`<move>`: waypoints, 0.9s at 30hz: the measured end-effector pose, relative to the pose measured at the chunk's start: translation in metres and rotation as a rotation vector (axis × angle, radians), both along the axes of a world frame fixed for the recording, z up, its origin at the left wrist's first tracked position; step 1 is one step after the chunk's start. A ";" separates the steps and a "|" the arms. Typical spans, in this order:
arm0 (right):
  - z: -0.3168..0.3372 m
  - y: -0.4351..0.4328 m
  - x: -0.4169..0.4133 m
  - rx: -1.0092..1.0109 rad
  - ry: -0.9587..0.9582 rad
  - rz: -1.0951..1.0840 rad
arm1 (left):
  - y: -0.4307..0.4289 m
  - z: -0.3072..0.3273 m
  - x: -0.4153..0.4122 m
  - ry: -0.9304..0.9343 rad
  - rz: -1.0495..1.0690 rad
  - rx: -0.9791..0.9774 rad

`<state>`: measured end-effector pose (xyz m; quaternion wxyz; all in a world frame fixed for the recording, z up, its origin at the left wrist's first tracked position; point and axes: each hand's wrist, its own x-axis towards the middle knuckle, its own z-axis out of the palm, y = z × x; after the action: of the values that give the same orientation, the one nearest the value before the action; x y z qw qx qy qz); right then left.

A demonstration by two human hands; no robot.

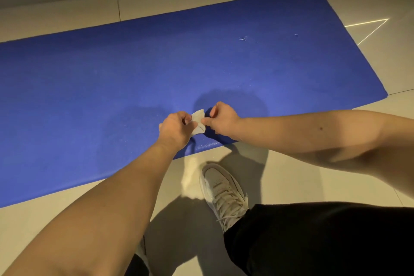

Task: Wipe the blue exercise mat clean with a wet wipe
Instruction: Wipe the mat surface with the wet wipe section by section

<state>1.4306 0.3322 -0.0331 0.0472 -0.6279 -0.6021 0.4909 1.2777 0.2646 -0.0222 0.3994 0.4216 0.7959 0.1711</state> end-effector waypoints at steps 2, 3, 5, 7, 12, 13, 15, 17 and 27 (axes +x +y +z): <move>0.009 0.003 -0.002 -0.177 0.153 -0.150 | 0.001 0.005 0.004 0.039 -0.004 0.018; 0.016 0.003 -0.003 -0.285 0.263 -0.220 | 0.002 0.008 0.007 0.051 -0.003 0.032; 0.027 0.003 -0.004 -0.423 0.392 -0.265 | 0.001 0.012 0.013 0.047 0.008 0.045; 0.032 0.001 -0.002 -0.478 0.448 -0.271 | -0.001 0.016 0.018 0.051 0.018 0.060; 0.036 0.001 -0.001 -0.447 0.503 -0.356 | -0.010 0.025 0.032 0.051 0.033 0.095; 0.037 0.003 0.000 -0.432 0.506 -0.375 | -0.012 0.027 0.035 0.058 0.042 0.103; 0.042 0.006 0.002 -0.382 0.465 -0.362 | -0.016 0.033 0.038 0.079 0.055 0.109; 0.050 0.010 0.004 -0.314 0.399 -0.315 | -0.019 0.044 0.041 0.128 0.051 0.093; 0.120 0.013 0.016 -0.067 0.265 0.028 | -0.018 0.082 0.040 0.308 -0.016 0.057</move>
<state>1.4467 0.3455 0.0868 0.0985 -0.5504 -0.5823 0.5901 1.3182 0.2463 0.0596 0.2619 0.4605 0.8391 0.1238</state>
